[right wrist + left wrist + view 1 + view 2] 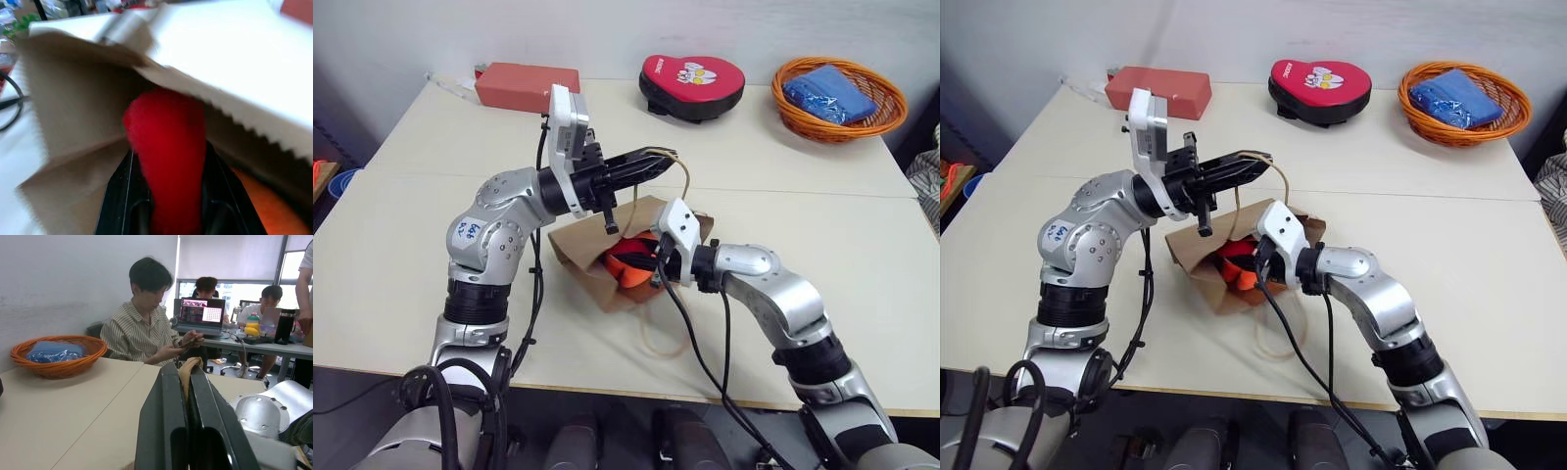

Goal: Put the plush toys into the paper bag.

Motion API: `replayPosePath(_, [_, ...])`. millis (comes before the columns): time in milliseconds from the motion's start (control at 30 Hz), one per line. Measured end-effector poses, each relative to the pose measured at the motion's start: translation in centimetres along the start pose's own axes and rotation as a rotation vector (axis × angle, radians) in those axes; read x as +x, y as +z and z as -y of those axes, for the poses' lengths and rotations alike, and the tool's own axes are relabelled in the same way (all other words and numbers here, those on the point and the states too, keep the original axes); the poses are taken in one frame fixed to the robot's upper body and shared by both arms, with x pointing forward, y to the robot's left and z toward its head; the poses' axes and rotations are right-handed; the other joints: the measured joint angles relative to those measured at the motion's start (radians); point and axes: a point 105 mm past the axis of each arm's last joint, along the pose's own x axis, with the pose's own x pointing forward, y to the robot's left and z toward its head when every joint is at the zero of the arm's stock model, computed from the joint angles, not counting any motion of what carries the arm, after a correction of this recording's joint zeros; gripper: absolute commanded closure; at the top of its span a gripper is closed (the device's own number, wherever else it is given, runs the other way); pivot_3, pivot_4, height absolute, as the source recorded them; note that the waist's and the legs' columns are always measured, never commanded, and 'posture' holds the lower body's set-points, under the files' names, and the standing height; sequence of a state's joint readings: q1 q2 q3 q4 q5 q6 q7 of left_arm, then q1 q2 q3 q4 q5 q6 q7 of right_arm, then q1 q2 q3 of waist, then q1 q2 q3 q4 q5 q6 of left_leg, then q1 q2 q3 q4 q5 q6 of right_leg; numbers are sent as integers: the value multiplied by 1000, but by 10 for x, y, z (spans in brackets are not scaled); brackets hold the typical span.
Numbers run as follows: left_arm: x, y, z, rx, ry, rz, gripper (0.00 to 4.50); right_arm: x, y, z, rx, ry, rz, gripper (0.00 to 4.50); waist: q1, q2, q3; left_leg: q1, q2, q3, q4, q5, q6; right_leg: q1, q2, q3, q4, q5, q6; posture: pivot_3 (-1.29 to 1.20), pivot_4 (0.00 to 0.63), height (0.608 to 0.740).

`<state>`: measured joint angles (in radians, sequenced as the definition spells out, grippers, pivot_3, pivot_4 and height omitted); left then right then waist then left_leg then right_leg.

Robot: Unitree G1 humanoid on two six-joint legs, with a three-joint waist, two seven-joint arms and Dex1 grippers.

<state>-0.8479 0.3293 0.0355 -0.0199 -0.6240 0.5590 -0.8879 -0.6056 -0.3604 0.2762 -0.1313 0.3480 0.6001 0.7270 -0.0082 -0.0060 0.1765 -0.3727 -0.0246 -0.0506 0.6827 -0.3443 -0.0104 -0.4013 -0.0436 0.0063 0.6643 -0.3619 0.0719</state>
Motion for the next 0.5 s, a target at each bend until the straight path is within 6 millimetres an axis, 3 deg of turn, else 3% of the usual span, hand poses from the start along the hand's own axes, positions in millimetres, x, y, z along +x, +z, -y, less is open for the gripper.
replayPosePath(300, [1, 1, -1, -5, 10, 14, 4500, 37, 0, 0, 20, -44, 35, 4064, -23, 0, 0, 0, 0, 1, 0, 0, 0, -4, 0, 0, 9, 0, 0, 0, 150, 740])
replayPosePath(500, [0, 3, -2, -8, 19, 24, 4500, 39, 0, -4, 95, -14, 57, 1981, -23, 0, 0, -2, 0, 2, 0, 0, -1, -6, -1, 0, 10, 0, 0, 0, 150, 740])
